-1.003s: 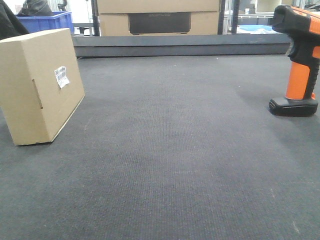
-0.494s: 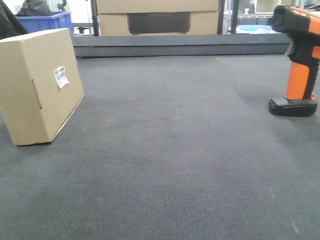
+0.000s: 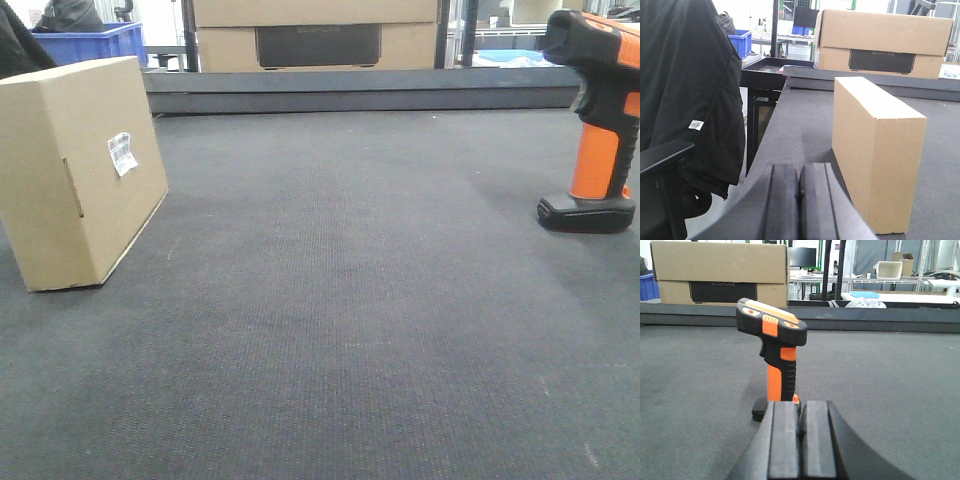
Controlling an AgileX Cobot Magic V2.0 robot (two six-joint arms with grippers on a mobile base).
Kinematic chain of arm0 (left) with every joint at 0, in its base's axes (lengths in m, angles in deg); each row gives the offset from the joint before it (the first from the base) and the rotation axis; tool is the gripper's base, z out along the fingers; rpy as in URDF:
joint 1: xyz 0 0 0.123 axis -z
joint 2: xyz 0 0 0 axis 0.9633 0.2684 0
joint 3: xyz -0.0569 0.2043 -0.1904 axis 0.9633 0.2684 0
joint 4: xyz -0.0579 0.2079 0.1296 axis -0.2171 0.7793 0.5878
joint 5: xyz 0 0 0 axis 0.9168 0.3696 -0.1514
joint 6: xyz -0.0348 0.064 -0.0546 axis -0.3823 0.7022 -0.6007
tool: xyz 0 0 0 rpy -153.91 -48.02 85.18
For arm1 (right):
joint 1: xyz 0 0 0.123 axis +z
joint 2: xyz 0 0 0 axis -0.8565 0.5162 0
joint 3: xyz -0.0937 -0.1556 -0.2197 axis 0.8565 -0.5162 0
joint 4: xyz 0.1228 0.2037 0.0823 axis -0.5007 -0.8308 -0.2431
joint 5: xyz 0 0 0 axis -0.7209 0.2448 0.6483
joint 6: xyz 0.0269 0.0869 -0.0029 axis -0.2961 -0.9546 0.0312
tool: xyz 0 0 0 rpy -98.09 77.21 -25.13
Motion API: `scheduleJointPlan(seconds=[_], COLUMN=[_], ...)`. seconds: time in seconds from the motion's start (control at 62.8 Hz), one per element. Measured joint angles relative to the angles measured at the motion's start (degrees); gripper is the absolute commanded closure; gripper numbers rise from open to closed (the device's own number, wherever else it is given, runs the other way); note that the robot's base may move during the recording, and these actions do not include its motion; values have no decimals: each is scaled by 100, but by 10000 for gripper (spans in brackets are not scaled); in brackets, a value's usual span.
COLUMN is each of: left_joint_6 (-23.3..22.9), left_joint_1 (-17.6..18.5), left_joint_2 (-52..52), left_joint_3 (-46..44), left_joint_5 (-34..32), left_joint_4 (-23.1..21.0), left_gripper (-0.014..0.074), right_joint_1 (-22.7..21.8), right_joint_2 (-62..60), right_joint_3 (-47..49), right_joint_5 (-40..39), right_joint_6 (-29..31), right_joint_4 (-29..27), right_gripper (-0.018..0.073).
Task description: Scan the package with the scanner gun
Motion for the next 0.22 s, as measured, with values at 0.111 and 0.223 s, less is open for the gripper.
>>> scheduleJointPlan(seconds=[0.111,0.223], left_joint_6=[0,0], left_joint_1=[0,0], left_joint_2=[0,0], left_joint_3=[0,0], left_joint_5=[0,0], left_joint_4=[0,0], left_gripper=[687,687], right_joint_1=[0,0], right_joint_2=[0,0], right_joint_3=[0,0], right_joint_5=[0,0], right_joint_6=[0,0], right_joint_4=[0,0], right_gripper=[727,727])
